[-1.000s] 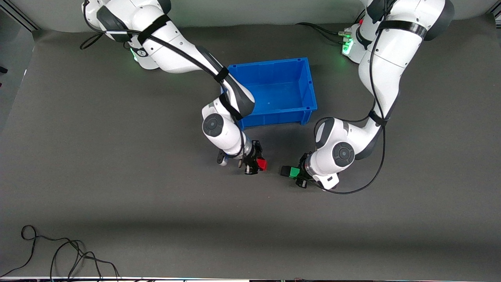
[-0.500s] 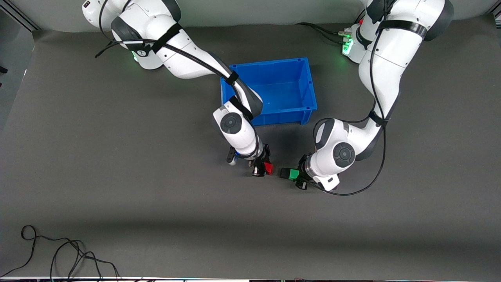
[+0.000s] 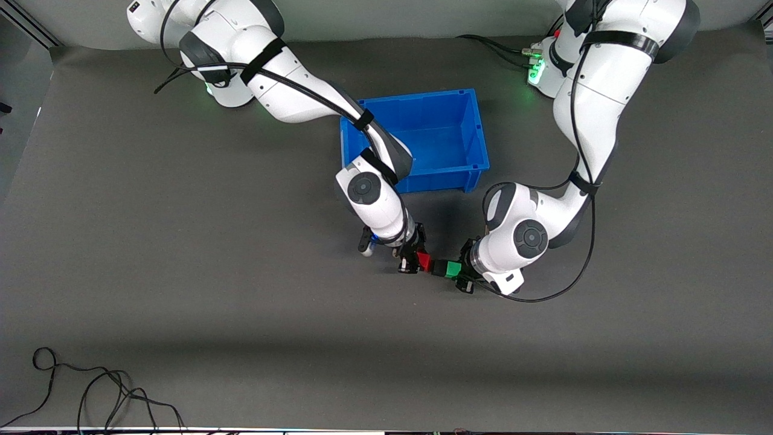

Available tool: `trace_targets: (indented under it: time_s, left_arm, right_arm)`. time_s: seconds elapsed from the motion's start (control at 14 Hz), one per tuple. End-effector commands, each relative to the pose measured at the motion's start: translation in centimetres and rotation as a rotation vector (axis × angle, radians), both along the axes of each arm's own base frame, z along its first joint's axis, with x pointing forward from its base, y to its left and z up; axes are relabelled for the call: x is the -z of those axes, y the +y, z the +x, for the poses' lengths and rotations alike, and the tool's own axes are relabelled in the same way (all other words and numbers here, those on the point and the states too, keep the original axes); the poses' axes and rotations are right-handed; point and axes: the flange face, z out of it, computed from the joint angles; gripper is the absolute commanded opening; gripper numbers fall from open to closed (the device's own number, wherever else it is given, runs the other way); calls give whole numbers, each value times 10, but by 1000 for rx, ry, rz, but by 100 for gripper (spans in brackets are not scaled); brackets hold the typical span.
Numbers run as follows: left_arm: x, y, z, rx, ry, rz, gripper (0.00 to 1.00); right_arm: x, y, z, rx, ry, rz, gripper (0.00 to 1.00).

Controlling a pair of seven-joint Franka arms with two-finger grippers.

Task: Attach green and red cubes to black cube
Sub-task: 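Press the red cube and the green cube against the black cube's sides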

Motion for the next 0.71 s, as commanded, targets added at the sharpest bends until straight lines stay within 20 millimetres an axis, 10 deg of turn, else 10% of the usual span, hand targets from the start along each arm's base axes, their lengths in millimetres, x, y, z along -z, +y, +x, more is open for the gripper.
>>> trace_targets:
  time_s: [0.0,0.57,0.64]
  left_arm:
    - [-1,-4,3,-13,-7,17,0]
    - [-2,-5,3,-13,-9,15,0]
    - [-2,-5,3,-13,-9,15,0]
  right_arm:
    - [3,12,4,20,-30,2,27]
    - [6,25,0,4,-41,11,34]
    - [6,24,1,4,-42,10,50]
